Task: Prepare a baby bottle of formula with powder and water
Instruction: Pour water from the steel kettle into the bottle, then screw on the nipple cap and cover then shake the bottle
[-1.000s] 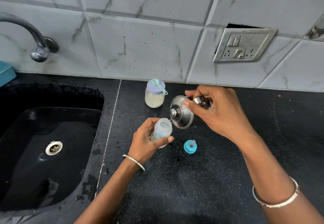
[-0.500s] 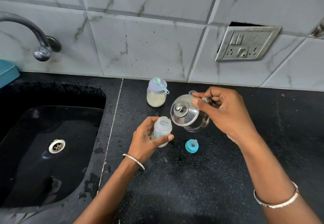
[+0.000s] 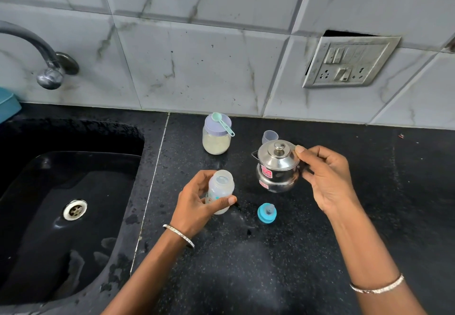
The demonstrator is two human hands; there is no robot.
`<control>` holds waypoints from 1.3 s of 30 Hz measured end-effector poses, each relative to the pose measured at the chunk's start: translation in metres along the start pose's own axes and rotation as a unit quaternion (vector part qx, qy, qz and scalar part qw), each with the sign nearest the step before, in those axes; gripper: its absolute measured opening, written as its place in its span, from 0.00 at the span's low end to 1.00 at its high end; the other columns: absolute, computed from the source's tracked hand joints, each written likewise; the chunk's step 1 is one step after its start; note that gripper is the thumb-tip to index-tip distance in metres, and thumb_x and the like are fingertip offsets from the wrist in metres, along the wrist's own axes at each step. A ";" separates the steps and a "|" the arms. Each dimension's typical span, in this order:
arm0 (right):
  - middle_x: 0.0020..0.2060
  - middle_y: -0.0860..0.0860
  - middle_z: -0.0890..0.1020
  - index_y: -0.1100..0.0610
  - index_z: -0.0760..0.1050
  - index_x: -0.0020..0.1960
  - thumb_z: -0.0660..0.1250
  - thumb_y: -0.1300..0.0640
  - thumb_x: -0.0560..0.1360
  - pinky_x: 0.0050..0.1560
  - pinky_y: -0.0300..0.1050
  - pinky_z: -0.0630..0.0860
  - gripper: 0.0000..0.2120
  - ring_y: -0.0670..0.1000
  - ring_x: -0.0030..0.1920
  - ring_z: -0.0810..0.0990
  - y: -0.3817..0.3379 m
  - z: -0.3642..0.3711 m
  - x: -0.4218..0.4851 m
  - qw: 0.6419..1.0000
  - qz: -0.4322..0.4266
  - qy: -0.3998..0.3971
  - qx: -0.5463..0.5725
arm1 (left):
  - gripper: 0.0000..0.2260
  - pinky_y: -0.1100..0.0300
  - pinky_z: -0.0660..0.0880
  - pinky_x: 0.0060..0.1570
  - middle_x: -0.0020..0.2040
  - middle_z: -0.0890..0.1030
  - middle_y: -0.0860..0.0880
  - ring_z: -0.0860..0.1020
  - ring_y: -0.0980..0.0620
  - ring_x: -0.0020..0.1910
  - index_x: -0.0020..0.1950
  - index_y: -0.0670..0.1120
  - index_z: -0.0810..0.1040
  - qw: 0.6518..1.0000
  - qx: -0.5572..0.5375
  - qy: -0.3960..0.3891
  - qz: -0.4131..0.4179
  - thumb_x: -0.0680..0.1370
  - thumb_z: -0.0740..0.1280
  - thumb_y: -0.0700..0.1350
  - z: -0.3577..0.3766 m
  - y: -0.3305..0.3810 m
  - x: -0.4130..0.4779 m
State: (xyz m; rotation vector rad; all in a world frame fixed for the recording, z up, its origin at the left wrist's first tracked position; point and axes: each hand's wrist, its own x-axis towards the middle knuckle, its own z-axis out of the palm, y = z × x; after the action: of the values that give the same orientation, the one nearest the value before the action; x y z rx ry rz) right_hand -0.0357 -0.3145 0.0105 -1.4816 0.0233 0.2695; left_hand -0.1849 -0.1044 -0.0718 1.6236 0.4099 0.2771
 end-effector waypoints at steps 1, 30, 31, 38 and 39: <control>0.38 0.56 0.81 0.59 0.77 0.37 0.73 0.64 0.77 0.59 0.55 0.76 0.11 0.55 0.49 0.79 0.002 -0.003 0.006 1.000 0.003 0.017 0.012 | 0.28 0.62 0.76 0.51 0.54 0.85 0.57 0.82 0.57 0.55 0.58 0.54 0.78 1.000 -0.003 0.001 -0.002 0.61 0.81 0.59 -0.001 0.002 0.002; 0.27 0.45 0.78 0.55 0.72 0.30 0.73 0.62 0.77 0.51 0.51 0.77 0.19 0.46 0.35 0.76 0.086 -0.062 0.188 0.966 -0.011 0.244 0.090 | 0.28 0.66 0.79 0.48 0.54 0.84 0.55 0.82 0.58 0.54 0.60 0.48 0.78 0.999 -0.013 0.037 -0.016 0.62 0.81 0.50 -0.015 0.001 0.044; 0.27 0.45 0.78 0.55 0.72 0.30 0.73 0.62 0.77 0.52 0.53 0.77 0.19 0.46 0.35 0.76 0.088 -0.064 0.189 0.966 -0.010 0.242 0.087 | 0.29 0.67 0.79 0.49 0.54 0.84 0.55 0.82 0.58 0.53 0.60 0.47 0.78 0.999 -0.015 0.038 -0.016 0.61 0.81 0.50 -0.014 0.001 0.044; 0.48 0.49 0.85 0.51 0.77 0.50 0.74 0.47 0.76 0.66 0.58 0.79 0.10 0.49 0.53 0.83 0.086 -0.062 0.172 0.970 -0.012 0.244 0.019 | 0.29 0.66 0.78 0.47 0.53 0.85 0.54 0.82 0.59 0.52 0.59 0.48 0.78 0.998 -0.027 0.048 -0.020 0.63 0.84 0.48 -0.012 0.000 0.041; 0.54 0.49 0.85 0.49 0.74 0.59 0.74 0.42 0.75 0.65 0.53 0.78 0.18 0.49 0.57 0.82 0.085 -0.061 0.164 0.969 -0.009 0.248 0.002 | 0.28 0.65 0.78 0.47 0.53 0.85 0.54 0.82 0.58 0.52 0.59 0.48 0.78 0.998 -0.028 0.049 -0.022 0.64 0.84 0.46 -0.012 -0.001 0.040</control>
State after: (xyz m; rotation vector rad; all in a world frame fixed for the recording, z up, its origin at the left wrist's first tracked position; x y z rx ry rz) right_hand 0.1164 -0.3422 -0.1079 -1.5124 0.4127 -0.1223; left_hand -0.1536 -0.0765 -0.0737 1.5482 0.5069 0.3338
